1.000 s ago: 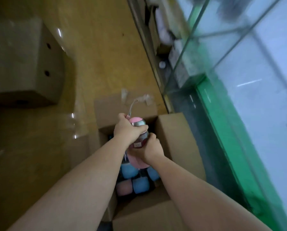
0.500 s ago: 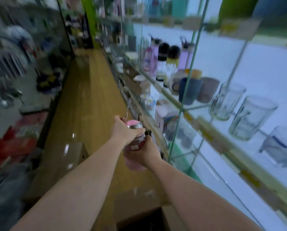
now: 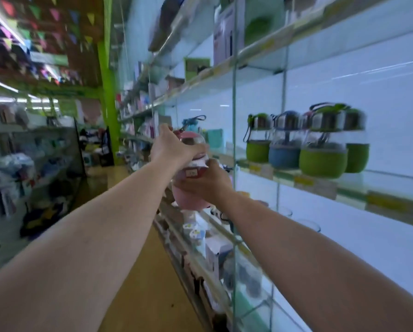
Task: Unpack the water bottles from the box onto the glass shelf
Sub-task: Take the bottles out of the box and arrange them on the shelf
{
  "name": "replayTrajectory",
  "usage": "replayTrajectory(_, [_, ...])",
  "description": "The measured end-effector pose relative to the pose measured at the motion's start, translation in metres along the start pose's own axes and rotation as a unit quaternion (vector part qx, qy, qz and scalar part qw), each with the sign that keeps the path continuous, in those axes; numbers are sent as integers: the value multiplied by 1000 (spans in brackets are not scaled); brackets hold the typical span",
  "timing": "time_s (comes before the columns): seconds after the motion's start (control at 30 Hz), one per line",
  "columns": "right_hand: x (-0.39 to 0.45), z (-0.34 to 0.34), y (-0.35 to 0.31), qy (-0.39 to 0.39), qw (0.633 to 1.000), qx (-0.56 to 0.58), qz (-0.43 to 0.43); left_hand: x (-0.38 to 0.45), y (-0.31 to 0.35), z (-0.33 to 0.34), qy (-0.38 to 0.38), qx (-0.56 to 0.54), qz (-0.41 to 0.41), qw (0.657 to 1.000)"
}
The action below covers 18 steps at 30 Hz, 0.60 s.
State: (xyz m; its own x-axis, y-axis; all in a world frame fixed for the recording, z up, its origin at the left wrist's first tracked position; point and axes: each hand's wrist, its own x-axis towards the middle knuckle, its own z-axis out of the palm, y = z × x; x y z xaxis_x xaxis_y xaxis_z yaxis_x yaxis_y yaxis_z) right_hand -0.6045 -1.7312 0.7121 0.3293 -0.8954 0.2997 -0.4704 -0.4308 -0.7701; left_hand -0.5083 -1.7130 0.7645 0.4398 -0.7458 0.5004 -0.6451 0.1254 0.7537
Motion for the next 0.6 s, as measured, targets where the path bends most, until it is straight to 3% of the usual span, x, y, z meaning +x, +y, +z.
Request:
replayTrajectory(0.4, [-33,-154,-21,208,977,-4,43,-9,156,50,-38,-110,164,980])
replayTrajectory(0.47, [-42,-182,-15,249,966,48,57,-18,181,67,-62,-128,185,972])
replayTrajectory(0.53, [-49,-209,0,258,947,174,76,-30,203,87,-88,-137,203,966])
replayTrajectory(0.6, [-56,-233,16,297,923,212,119,-42,219,111,-118,-149,215,958])
